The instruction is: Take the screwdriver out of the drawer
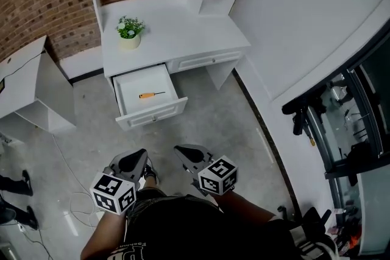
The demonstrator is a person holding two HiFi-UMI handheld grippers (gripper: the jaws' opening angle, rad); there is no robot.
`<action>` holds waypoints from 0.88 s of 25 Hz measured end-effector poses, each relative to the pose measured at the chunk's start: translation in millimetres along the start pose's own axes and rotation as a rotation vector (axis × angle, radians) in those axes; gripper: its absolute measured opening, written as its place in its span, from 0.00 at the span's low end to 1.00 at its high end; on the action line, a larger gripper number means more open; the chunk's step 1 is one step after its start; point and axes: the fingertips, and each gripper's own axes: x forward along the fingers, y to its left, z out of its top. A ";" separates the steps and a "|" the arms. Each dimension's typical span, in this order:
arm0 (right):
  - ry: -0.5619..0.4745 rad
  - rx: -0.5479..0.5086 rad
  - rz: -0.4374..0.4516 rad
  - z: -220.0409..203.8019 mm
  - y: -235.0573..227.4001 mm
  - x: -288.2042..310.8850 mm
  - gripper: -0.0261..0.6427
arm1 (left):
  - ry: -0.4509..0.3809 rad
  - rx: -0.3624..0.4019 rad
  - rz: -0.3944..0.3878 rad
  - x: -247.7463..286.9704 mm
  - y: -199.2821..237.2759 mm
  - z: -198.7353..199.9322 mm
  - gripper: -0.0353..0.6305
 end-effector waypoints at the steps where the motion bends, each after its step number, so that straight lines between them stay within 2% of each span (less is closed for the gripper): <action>1: 0.002 -0.001 0.000 4.5 -2.8 5.9 0.05 | 0.001 -0.001 -0.002 3.3 6.4 4.1 0.08; 16: -0.002 -0.073 -0.024 81.8 -38.7 99.0 0.05 | -0.025 0.023 -0.027 47.3 110.5 76.2 0.08; 22: -0.011 -0.086 -0.062 103.2 -56.6 134.8 0.05 | -0.022 0.038 -0.052 64.8 149.6 95.0 0.08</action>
